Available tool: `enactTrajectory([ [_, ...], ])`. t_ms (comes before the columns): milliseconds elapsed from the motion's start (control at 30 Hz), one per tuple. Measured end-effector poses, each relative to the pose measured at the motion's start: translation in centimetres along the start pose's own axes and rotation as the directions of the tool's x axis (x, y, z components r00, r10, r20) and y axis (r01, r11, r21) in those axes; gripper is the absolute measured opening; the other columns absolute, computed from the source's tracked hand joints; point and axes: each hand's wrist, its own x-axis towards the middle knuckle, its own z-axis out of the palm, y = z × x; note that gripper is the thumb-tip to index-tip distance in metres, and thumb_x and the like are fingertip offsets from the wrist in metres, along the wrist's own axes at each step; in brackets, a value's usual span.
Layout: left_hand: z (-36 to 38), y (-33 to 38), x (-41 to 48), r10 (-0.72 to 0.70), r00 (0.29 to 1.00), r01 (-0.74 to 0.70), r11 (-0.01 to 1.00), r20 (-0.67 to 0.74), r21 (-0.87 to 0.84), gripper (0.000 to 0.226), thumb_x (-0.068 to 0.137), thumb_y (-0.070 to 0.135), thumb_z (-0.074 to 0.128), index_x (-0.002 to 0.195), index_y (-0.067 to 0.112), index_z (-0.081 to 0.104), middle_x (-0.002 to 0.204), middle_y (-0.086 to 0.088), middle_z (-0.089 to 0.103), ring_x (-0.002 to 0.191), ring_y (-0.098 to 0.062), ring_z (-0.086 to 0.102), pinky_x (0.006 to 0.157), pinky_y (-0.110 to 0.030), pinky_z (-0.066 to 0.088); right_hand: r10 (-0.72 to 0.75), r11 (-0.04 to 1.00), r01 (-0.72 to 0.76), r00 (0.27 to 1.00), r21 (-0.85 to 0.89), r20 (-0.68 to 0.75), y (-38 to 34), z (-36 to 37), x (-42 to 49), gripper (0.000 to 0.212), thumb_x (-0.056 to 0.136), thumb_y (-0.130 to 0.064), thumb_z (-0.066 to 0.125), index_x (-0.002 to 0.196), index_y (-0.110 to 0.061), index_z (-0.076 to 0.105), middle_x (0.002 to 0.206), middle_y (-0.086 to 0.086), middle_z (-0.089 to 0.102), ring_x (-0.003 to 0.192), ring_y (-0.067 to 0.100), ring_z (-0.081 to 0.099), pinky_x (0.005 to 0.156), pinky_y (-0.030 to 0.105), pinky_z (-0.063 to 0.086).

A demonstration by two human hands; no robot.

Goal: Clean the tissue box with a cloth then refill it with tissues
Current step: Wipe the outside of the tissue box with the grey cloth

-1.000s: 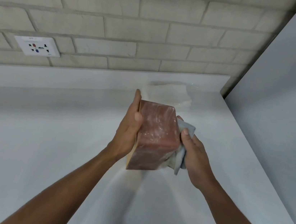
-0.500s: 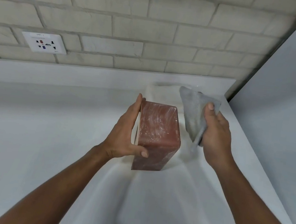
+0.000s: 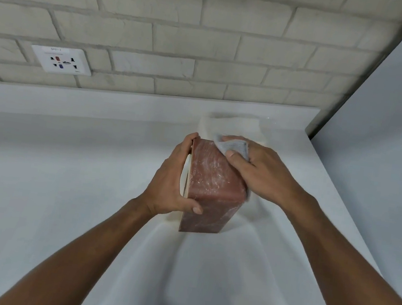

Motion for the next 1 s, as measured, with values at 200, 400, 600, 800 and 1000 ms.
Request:
enactTrajectory([
  [200, -0.3, -0.3, 0.0, 0.016, 1.000, -0.016, 1.000, 0.013, 0.016, 0.131, 0.053, 0.096, 0.067, 0.158, 0.029, 0.024, 0.155, 0.001, 0.044, 0.143, -0.025, 0.046, 0.116, -0.053, 0.041, -0.202, 0.939, 0.226, 0.972, -0.258, 0.115, -3.6, 1.3, -0.3, 0.045, 0.104, -0.041, 0.034, 0.148, -0.031, 0.043, 0.154, -0.012, 0.040, 0.144, 0.007, 0.028, 0.115, 0.029, 0.017],
  [400, -0.4, -0.6, 0.0, -0.024, 1.000, 0.024, 0.998, -0.005, 0.050, 0.137, 0.049, 0.099, 0.066, 0.158, 0.035, 0.014, 0.154, 0.005, 0.041, 0.143, -0.017, 0.045, 0.115, -0.055, 0.041, -0.005, 0.958, -0.011, 0.999, -0.288, -0.054, -0.9, -0.4, -0.6, 0.050, 0.098, -0.052, 0.026, 0.128, -0.031, 0.060, 0.122, -0.005, 0.068, 0.108, 0.020, 0.062, 0.089, 0.036, 0.049],
  [600, -0.3, -0.4, 0.0, 0.042, 0.999, -0.041, 0.998, -0.007, 0.053, 0.134, 0.054, 0.098, 0.065, 0.158, 0.025, 0.023, 0.152, 0.020, 0.042, 0.141, -0.021, 0.047, 0.111, -0.057, 0.043, -0.153, 0.959, 0.169, 0.984, -0.226, 0.089, -3.2, 1.6, -0.6, 0.046, 0.104, -0.040, 0.037, 0.150, -0.033, 0.038, 0.157, -0.016, 0.033, 0.146, 0.003, 0.023, 0.121, 0.032, 0.014],
  [800, -0.3, -0.7, -0.1, 0.009, 1.000, -0.008, 0.998, -0.024, 0.057, 0.139, 0.046, 0.102, 0.064, 0.158, 0.038, 0.014, 0.151, 0.008, 0.042, 0.141, -0.009, 0.045, 0.115, -0.048, 0.043, 0.007, 0.959, -0.020, 0.999, -0.283, -0.046, -0.1, -1.1, -1.8, 0.028, 0.102, -0.041, 0.039, 0.104, -0.025, 0.063, 0.096, 0.000, 0.066, 0.096, 0.026, 0.064, 0.075, 0.033, 0.045],
  [1000, -0.3, -0.9, 0.2, 0.053, 0.999, -0.052, 0.996, -0.003, 0.065, 0.140, 0.051, 0.100, 0.063, 0.160, 0.024, 0.021, 0.152, 0.006, 0.044, 0.140, -0.018, 0.047, 0.111, -0.054, 0.043, -0.088, 0.969, 0.101, 0.994, -0.228, 0.065, -2.5, 2.3, -0.9, 0.046, 0.104, -0.040, 0.036, 0.149, -0.033, 0.039, 0.156, -0.012, 0.037, 0.145, 0.010, 0.030, 0.119, 0.037, 0.025],
])
